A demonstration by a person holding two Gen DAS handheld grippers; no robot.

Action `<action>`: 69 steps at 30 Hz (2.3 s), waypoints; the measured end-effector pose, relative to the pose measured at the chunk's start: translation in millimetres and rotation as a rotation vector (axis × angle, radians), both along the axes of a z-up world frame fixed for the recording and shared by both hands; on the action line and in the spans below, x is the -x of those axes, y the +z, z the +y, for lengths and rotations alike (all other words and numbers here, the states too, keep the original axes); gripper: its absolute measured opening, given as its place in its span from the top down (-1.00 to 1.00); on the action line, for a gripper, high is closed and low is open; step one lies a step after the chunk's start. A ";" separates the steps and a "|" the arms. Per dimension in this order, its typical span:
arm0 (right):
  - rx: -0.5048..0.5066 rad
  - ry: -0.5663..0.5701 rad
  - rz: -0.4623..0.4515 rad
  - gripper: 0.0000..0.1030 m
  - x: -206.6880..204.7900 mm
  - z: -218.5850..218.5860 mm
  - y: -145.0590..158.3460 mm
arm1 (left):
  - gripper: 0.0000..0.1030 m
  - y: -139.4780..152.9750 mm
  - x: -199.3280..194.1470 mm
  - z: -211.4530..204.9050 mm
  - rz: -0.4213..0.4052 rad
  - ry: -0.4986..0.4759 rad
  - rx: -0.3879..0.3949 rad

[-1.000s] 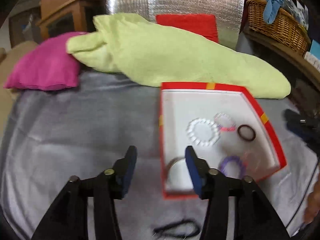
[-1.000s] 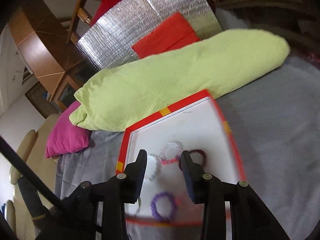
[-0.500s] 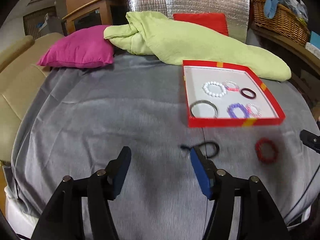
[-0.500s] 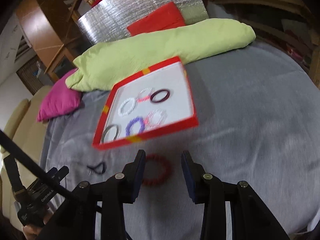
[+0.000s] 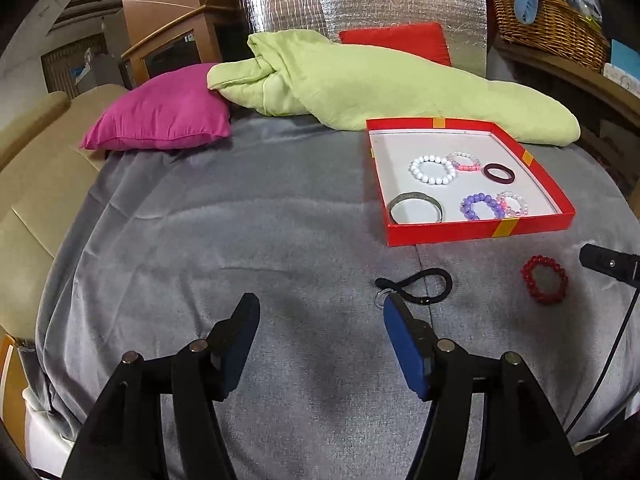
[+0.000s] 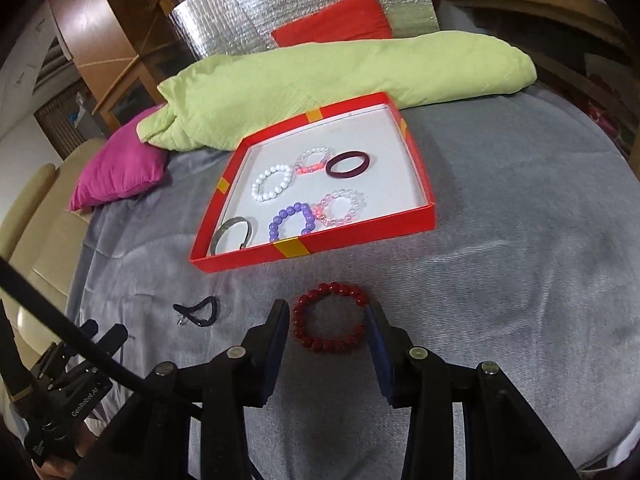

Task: Organize jewelry
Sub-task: 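Move the right tool to the red bead bracelet while the left tool approaches the black strap, then grasp the red bead bracelet with the right tool while the left tool grasps the black strap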

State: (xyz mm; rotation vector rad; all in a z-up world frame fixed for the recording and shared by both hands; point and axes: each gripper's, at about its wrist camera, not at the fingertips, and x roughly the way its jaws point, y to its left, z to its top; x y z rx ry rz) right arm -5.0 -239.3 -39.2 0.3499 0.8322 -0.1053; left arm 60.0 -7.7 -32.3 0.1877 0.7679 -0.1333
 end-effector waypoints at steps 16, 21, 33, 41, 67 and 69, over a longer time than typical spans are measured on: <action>0.130 -0.023 0.026 0.17 4.8 -8.1 -0.9 | -0.27 -6.3 -3.5 -21.2 0.017 -0.018 -0.005; 0.130 -0.038 0.039 0.10 4.7 -13.9 -6.2 | -0.27 -9.0 -4.9 -22.6 0.031 -0.018 -0.006; 0.124 -0.034 0.050 0.10 4.2 -15.5 -8.8 | -0.27 -14.1 -20.5 -6.8 0.087 0.001 0.001; 0.110 -0.043 0.056 0.10 5.5 -20.1 -9.7 | -0.27 -18.8 -33.7 12.8 0.133 0.044 0.039; 0.291 0.039 0.115 0.80 -21.2 10.0 -45.3 | -0.28 -22.7 -36.4 4.3 0.164 0.001 0.015; 0.283 0.031 0.110 0.80 -17.9 6.6 -42.6 | -0.28 -21.7 -38.5 4.6 0.166 -0.006 0.026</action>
